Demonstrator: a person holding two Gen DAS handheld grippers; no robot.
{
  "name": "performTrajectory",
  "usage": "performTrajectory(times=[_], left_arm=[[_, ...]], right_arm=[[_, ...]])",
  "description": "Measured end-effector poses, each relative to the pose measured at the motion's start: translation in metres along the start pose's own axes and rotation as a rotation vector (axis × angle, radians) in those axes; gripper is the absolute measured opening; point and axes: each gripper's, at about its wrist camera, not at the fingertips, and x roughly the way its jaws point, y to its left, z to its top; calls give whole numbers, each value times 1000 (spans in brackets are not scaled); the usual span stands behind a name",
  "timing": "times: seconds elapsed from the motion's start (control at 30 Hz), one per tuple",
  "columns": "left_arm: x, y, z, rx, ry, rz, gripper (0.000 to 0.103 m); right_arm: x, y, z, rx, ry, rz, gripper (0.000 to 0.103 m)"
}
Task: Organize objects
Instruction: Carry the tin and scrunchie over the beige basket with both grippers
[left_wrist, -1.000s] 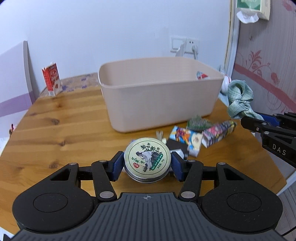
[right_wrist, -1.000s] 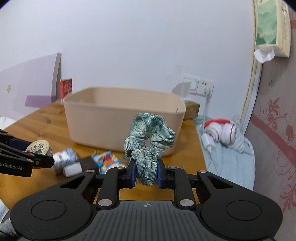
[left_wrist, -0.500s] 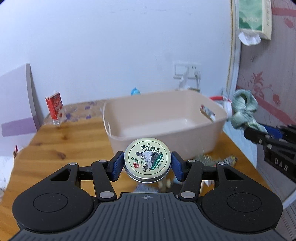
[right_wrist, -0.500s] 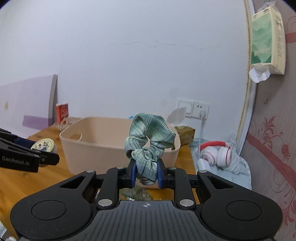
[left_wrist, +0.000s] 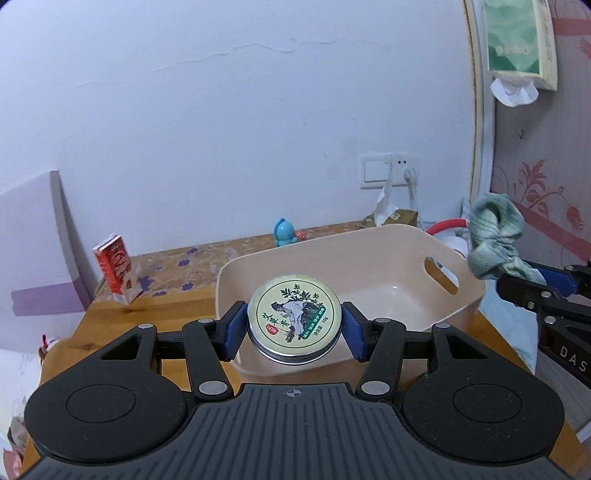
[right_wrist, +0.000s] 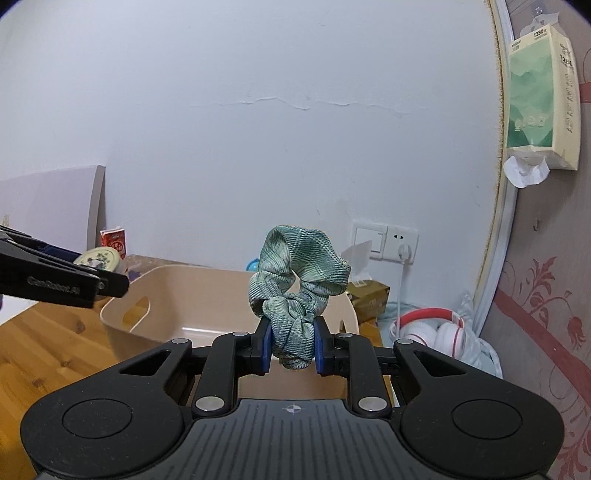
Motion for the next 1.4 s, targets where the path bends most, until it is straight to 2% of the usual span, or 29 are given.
performTrajectory(times=[0.13,0.3,0.43,0.67,0.8,0.93,1.07,1.13,1.17,1.2,1.23,1.27,1.3,1.4], left_arm=[[20,-6,6,-3,34,-23,56],[48,-7,12,-13,73,-14,56],[77,-3,13,-44,142,-17,56],[127,0,3,-42,272,3,56],[147,2,-4,-36,335,1,56],[154,-2,-7,11,344,22,56],[159,-4,-6,12,367,0,56],[161,-4,-8,8,372,-3,56],[159,-4,-8,9,364,-4,56],[158,-4,-8,7,356,-7,57],[156,-3,-8,5,347,-12,58],[153,-3,-8,5,337,-18,62],[150,-3,-7,6,324,-15,73],[138,0,-3,3,249,2,81]], right_arm=[[16,6,4,-18,18,10,21],[42,7,10,-18,55,24,21],[60,6,11,-24,88,24,21],[91,6,8,-48,147,19,21],[110,10,4,-74,212,26,21],[123,14,0,-98,270,35,21],[131,16,-2,-97,307,37,22],[131,16,-1,-97,317,29,24],[130,17,-1,-100,313,23,30],[128,17,-1,-101,307,19,43],[127,15,-1,-98,302,17,44],[125,14,-1,-93,295,17,48],[122,14,-1,-91,288,18,51],[116,15,0,-100,268,12,59]])
